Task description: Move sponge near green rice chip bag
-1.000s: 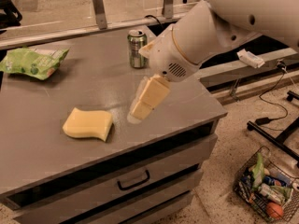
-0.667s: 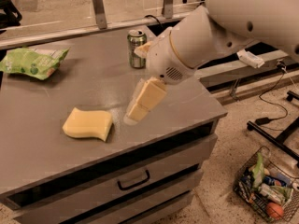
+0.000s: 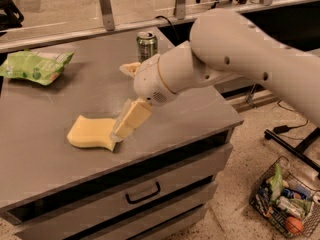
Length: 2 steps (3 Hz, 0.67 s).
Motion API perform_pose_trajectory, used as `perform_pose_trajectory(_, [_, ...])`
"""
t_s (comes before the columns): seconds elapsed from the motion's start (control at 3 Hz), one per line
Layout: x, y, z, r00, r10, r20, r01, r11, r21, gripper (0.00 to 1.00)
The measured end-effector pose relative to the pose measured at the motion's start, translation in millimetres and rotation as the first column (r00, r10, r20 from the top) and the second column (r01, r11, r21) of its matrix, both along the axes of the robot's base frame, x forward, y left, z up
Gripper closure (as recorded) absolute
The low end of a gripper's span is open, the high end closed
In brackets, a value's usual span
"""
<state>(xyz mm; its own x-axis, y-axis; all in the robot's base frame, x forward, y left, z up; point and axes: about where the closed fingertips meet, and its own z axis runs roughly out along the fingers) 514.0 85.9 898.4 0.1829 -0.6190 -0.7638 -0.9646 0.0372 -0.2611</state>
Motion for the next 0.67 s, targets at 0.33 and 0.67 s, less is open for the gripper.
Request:
perform_pose_trajectory(0.33, [8,12,-16,0.9999,-0.002,-0.016,0.003,0.999,0.032,0.0])
perform_pose_trajectory(0.67, [10,23,-26,0.9991,0.009,-0.04,-0.007,0.998,0.056,0.0])
